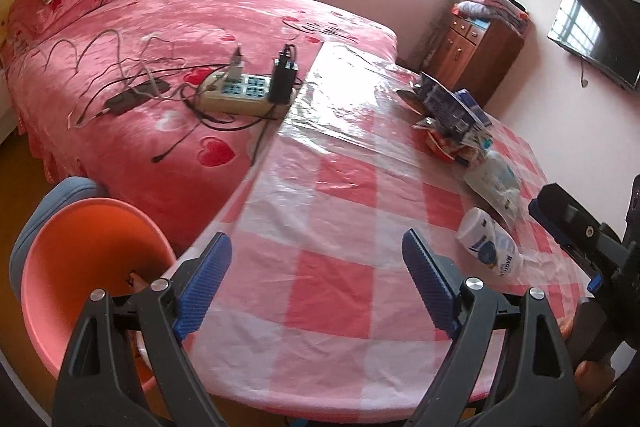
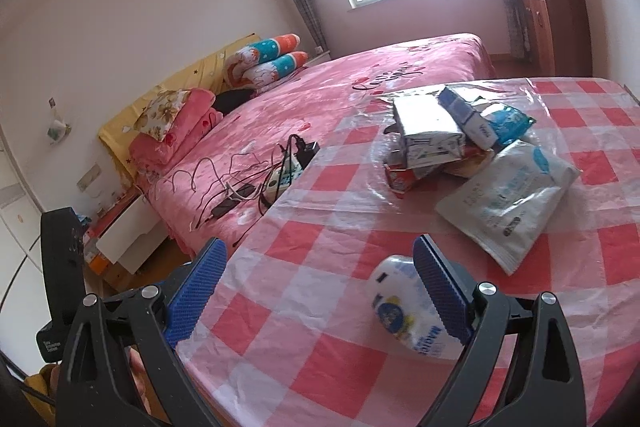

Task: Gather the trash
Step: 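Return both tools toward the remaining trash on the table, then grasp the white milk carton with the left tool, then grasp the white MAGICDAY bottle with the right tool while the left tool holds the carton, then carry the carton and bottle to the orange bucket and release them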

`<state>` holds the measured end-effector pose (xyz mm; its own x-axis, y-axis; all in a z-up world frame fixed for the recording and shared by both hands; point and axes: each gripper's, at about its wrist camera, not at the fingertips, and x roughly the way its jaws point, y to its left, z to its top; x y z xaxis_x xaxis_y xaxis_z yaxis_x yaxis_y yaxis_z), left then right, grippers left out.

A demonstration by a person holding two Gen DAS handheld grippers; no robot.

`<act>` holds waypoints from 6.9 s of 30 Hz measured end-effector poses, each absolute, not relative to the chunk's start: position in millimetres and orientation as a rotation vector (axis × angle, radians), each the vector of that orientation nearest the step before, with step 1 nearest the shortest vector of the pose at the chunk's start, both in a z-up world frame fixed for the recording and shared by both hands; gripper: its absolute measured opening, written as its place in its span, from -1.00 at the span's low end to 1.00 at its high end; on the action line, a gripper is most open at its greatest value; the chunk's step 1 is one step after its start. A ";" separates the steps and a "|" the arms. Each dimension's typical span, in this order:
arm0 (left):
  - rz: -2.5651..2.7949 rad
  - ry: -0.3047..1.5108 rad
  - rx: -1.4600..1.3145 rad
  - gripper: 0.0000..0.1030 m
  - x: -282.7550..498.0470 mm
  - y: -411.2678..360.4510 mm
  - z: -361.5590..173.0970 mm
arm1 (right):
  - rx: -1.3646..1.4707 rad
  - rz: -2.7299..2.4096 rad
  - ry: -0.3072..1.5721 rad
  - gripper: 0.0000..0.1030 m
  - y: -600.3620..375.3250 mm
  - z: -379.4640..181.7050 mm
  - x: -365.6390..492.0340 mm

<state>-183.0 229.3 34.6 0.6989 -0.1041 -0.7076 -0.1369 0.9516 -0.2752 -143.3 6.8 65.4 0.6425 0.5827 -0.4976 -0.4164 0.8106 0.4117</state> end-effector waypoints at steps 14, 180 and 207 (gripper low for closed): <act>-0.040 0.850 -0.239 0.70 -166.3 177.7 30.7 | 0.362 0.499 0.642 0.83 -48.9 60.8 -134.0; -0.077 0.909 -0.385 0.22 -147.3 222.3 12.5 | -0.075 0.506 0.887 0.32 1.2 13.7 -118.7; 0.173 0.801 -0.600 0.22 -239.0 383.0 0.3 | 0.135 1.031 0.965 0.32 180.2 68.0 -137.1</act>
